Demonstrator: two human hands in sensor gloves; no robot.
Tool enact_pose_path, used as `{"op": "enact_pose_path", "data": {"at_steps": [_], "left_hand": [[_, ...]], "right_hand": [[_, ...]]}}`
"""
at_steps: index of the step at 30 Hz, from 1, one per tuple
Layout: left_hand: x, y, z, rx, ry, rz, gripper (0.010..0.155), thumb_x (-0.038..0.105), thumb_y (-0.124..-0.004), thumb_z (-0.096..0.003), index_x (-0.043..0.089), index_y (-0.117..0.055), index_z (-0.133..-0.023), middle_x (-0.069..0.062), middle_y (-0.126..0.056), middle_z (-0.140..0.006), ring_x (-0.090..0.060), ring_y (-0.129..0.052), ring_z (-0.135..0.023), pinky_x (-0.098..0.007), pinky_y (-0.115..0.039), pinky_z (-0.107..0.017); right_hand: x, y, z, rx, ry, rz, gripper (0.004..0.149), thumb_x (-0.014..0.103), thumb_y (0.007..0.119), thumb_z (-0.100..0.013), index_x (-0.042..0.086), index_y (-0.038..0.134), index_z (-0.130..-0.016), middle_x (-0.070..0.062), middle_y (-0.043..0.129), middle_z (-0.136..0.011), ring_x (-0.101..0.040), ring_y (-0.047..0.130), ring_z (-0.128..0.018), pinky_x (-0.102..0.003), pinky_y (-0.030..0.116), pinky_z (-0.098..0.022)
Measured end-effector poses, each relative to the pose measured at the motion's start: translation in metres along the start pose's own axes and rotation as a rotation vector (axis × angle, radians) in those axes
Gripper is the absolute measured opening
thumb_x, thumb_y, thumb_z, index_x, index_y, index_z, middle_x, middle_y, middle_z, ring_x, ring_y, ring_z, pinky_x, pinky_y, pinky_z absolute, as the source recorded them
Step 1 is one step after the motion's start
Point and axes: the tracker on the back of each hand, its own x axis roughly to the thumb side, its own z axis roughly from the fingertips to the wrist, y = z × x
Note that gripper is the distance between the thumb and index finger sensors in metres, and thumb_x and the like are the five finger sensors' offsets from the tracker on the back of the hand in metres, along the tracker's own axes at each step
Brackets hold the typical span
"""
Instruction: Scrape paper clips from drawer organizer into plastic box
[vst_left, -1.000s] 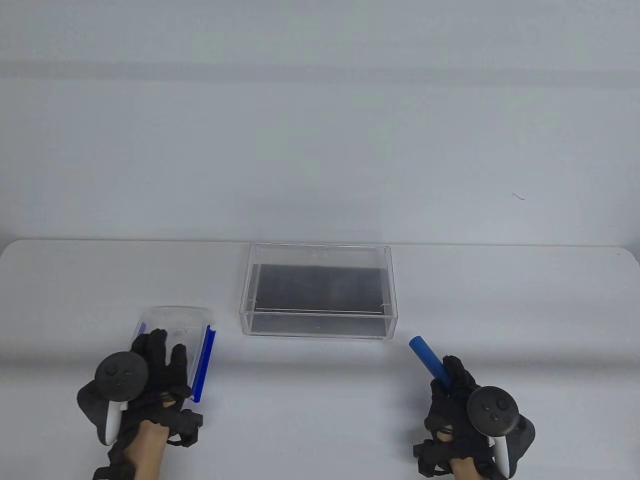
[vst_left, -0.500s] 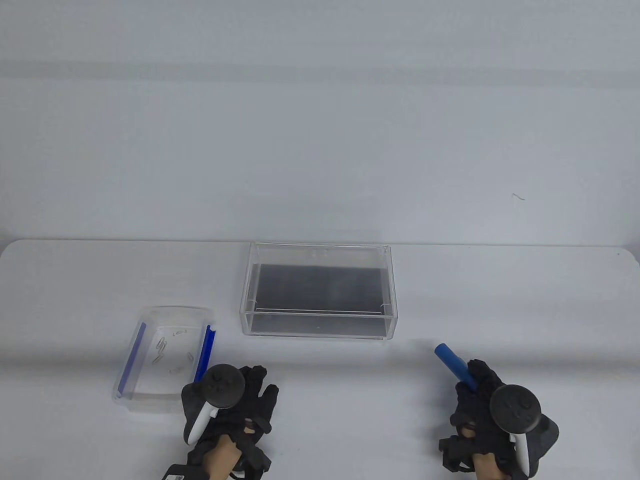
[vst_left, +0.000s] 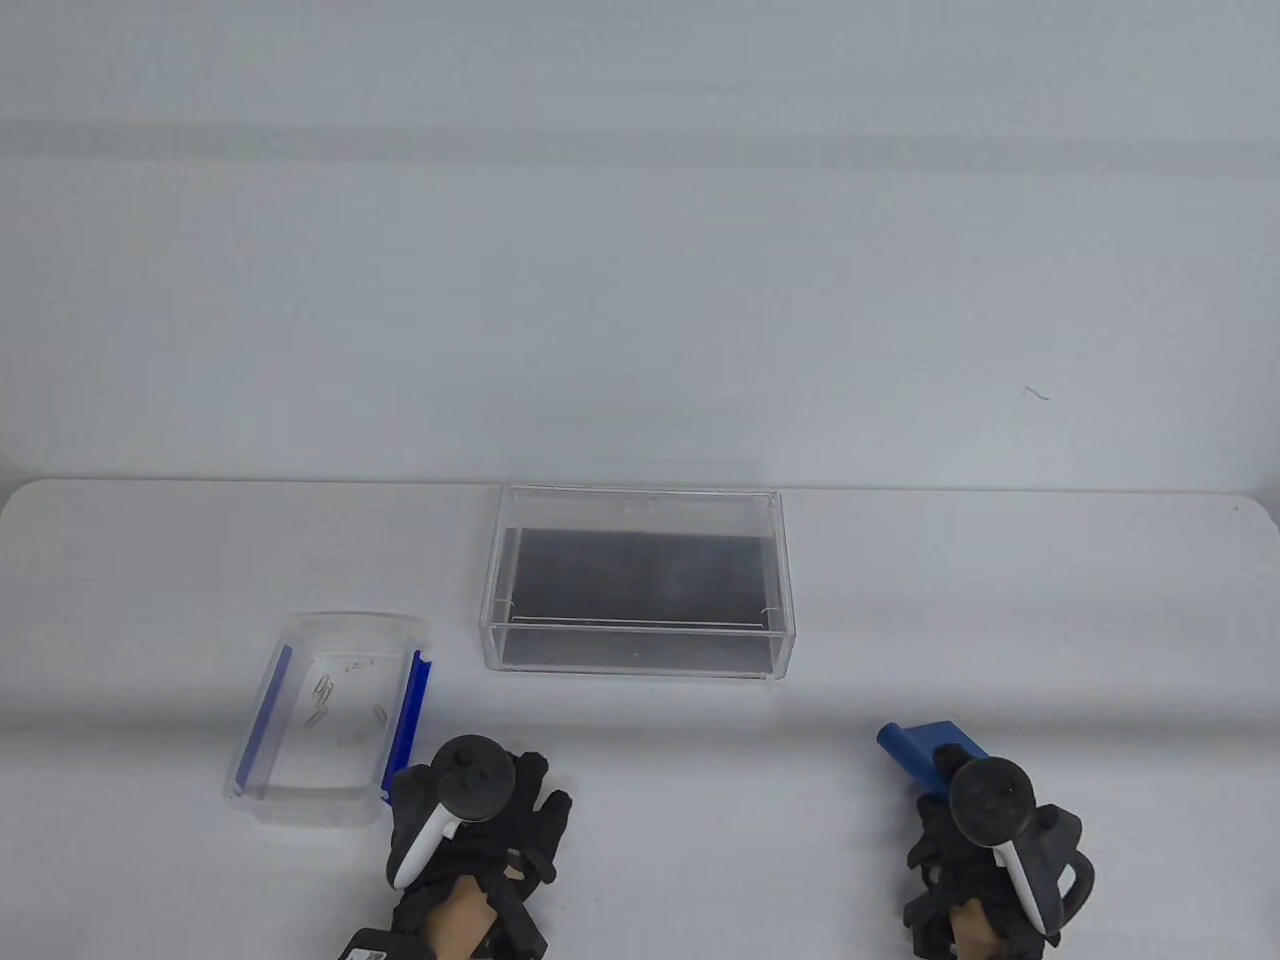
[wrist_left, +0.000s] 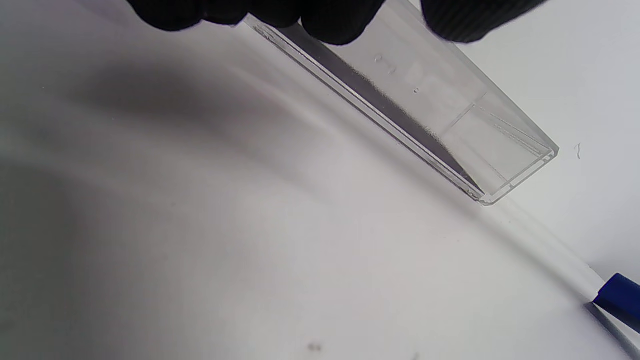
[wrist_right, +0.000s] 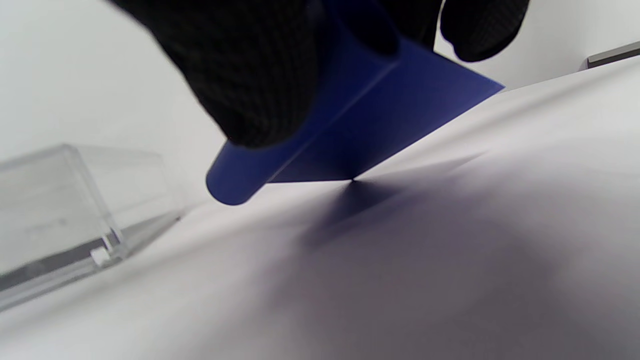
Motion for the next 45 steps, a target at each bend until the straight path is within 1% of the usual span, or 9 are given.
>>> {"op": "enact_pose_path", "data": {"at_steps": [9, 11, 12, 18, 21, 27, 33, 40, 45], "left_hand": [[0.001, -0.002, 0.000, -0.022, 0.005, -0.013, 0.069, 0.051, -0.065, -0.0469, 0.013, -0.051, -0.103, -0.019, -0.040, -0.103, -0.048, -0.046, -0.095, -0.056, -0.058, -0.067], [0.001, -0.002, 0.000, -0.030, 0.008, -0.012, 0.069, 0.051, -0.065, -0.0470, 0.012, -0.051, -0.102, -0.019, -0.039, -0.103, -0.048, -0.045, -0.095, -0.056, -0.057, -0.067], [0.002, -0.002, 0.001, -0.032, 0.010, -0.011, 0.069, 0.051, -0.065, -0.0470, 0.012, -0.051, -0.102, -0.019, -0.039, -0.103, -0.048, -0.045, -0.095, -0.056, -0.057, -0.067], [0.002, -0.002, 0.001, -0.037, 0.018, -0.005, 0.069, 0.051, -0.065, -0.0469, 0.013, -0.051, -0.102, -0.019, -0.039, -0.103, -0.048, -0.045, -0.095, -0.056, -0.057, -0.067], [0.001, -0.001, 0.001, -0.036, 0.013, 0.003, 0.069, 0.051, -0.065, -0.0470, 0.012, -0.051, -0.103, -0.019, -0.039, -0.103, -0.048, -0.045, -0.095, -0.056, -0.057, -0.067], [0.003, 0.001, 0.003, 0.004, -0.008, 0.032, 0.068, 0.051, -0.065, -0.0468, 0.013, -0.052, -0.102, -0.018, -0.041, -0.103, -0.048, -0.047, -0.095, -0.055, -0.059, -0.066], [0.006, 0.003, 0.005, 0.038, -0.046, 0.076, 0.067, 0.051, -0.066, -0.0465, 0.013, -0.054, -0.101, -0.018, -0.043, -0.103, -0.047, -0.049, -0.095, -0.055, -0.060, -0.066], [0.006, 0.004, 0.005, 0.057, -0.061, 0.086, 0.069, 0.052, -0.066, -0.0462, 0.013, -0.053, -0.101, -0.018, -0.043, -0.103, -0.047, -0.050, -0.094, -0.053, -0.059, -0.068], [0.005, 0.005, 0.005, 0.061, -0.065, 0.082, 0.070, 0.054, -0.066, -0.0457, 0.014, -0.053, -0.102, -0.016, -0.044, -0.103, -0.046, -0.050, -0.095, -0.054, -0.060, -0.067]], "right_hand": [[0.000, 0.012, -0.003, 0.090, 0.009, 0.091, 0.057, 0.026, 0.090, -0.038, 0.026, 0.062, -0.088, 0.000, 0.075, -0.089, -0.030, 0.073, -0.084, -0.054, 0.056, -0.068], [-0.004, 0.016, -0.003, 0.139, 0.029, 0.118, 0.055, 0.026, 0.087, -0.039, 0.026, 0.062, -0.088, 0.001, 0.074, -0.090, -0.029, 0.073, -0.084, -0.054, 0.057, -0.068], [-0.005, 0.016, -0.003, 0.116, 0.031, 0.092, 0.055, 0.026, 0.088, -0.039, 0.027, 0.063, -0.088, 0.001, 0.075, -0.089, -0.029, 0.073, -0.084, -0.054, 0.057, -0.068], [-0.004, 0.017, -0.003, 0.133, 0.034, 0.100, 0.055, 0.026, 0.086, -0.040, 0.026, 0.062, -0.089, 0.000, 0.074, -0.091, -0.030, 0.072, -0.085, -0.054, 0.056, -0.068], [-0.002, 0.015, -0.002, 0.129, 0.019, 0.089, 0.058, 0.030, 0.085, -0.040, 0.026, 0.059, -0.091, -0.001, 0.071, -0.094, -0.031, 0.069, -0.088, -0.054, 0.054, -0.069], [0.019, 0.000, 0.003, 0.071, -0.064, -0.046, 0.062, 0.035, 0.083, -0.041, 0.027, 0.054, -0.094, -0.001, 0.065, -0.098, -0.032, 0.065, -0.090, -0.054, 0.053, -0.070], [0.049, -0.009, 0.014, 0.066, -0.174, -0.214, 0.063, 0.038, 0.081, -0.042, 0.028, 0.050, -0.096, 0.000, 0.061, -0.100, -0.031, 0.062, -0.093, -0.054, 0.051, -0.071], [0.082, 0.008, 0.027, 0.202, -0.316, -0.277, 0.068, 0.045, 0.075, -0.043, 0.029, 0.038, -0.099, 0.002, 0.049, -0.106, -0.031, 0.055, -0.098, -0.052, 0.049, -0.073], [0.093, 0.024, 0.034, 0.290, -0.346, -0.306, 0.072, 0.049, 0.071, -0.044, 0.028, 0.031, -0.100, 0.000, 0.041, -0.108, -0.031, 0.051, -0.099, -0.053, 0.046, -0.074]]}}
